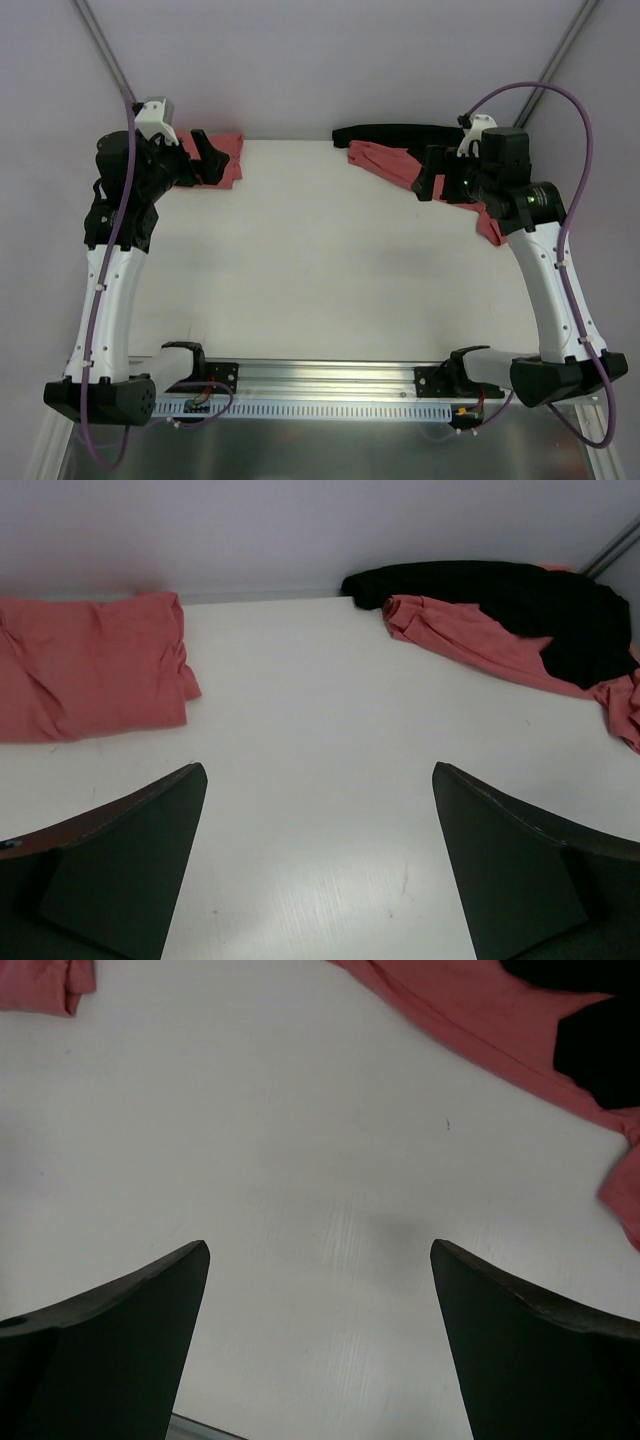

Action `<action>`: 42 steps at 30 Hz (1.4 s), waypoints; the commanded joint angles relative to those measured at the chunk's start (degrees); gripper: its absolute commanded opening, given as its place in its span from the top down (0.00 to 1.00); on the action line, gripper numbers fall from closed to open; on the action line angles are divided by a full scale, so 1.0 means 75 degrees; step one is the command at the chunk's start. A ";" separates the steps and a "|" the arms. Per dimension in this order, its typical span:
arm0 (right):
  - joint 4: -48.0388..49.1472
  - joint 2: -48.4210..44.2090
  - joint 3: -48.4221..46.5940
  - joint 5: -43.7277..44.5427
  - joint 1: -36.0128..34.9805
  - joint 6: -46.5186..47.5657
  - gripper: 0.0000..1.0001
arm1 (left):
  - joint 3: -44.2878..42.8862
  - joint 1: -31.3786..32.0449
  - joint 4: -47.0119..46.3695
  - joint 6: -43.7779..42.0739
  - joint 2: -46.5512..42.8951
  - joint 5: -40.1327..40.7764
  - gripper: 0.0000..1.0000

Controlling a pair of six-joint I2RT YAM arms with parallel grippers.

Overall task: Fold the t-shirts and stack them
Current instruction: Put the neatly folded tshirt into the corner of the board with the left arm

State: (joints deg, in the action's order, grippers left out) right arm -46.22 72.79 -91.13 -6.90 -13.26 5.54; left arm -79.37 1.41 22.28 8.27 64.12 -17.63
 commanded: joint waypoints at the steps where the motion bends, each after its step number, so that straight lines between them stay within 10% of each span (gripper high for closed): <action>1: -0.0119 -0.0471 0.0361 0.0778 -0.0061 0.0539 0.01 | 0.0293 -0.0012 -0.0041 -0.0108 -0.0462 0.0463 0.02; 42: 0.0291 -0.0917 0.1088 0.0767 -0.0084 0.0375 0.00 | 0.0610 0.0000 -0.0018 -0.0201 -0.0686 0.0499 0.01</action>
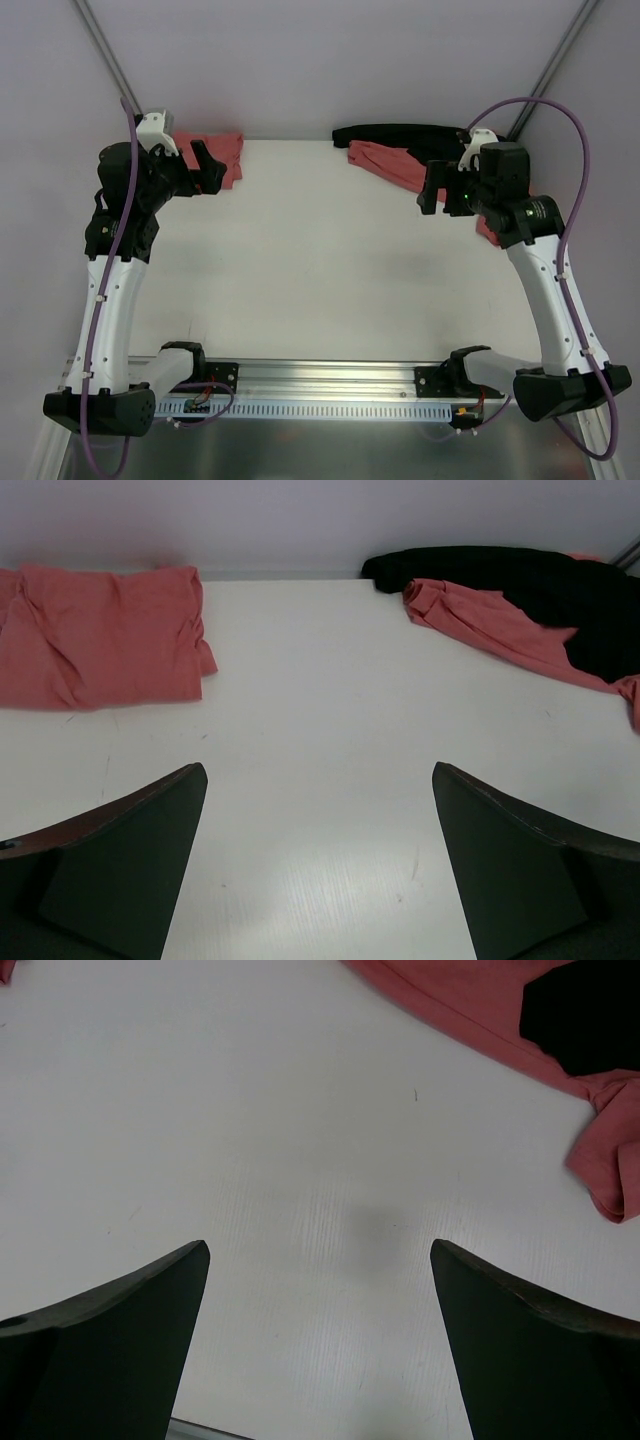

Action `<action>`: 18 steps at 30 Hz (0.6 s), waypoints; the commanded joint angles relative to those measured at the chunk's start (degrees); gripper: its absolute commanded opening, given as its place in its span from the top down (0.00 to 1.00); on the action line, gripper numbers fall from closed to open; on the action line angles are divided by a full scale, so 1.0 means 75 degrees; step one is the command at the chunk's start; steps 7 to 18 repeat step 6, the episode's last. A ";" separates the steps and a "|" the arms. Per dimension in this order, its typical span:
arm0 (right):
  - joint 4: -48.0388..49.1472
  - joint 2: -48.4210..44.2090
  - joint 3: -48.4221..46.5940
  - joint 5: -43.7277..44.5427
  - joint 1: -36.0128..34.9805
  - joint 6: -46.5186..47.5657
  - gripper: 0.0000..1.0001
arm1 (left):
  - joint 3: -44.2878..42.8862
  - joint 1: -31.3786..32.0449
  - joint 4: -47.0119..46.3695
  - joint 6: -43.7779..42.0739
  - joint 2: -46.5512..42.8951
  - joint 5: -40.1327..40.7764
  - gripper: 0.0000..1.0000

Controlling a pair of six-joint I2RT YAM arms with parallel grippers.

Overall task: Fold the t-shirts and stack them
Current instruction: Put the neatly folded tshirt into the corner of the board with the left arm

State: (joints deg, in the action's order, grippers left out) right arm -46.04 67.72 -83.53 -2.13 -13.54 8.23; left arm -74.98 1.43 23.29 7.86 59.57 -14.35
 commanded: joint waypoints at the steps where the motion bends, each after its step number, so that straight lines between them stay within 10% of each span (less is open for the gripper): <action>1: 0.0279 -0.0229 0.0086 0.0120 -0.0046 0.0004 0.01 | 0.0013 -0.0003 -0.0152 -0.0134 -0.0080 0.0050 0.01; 18: 0.0362 -0.0288 0.0180 0.0108 -0.0046 -0.0007 0.00 | 0.0036 -0.0003 -0.0129 -0.0122 -0.0079 0.0062 0.01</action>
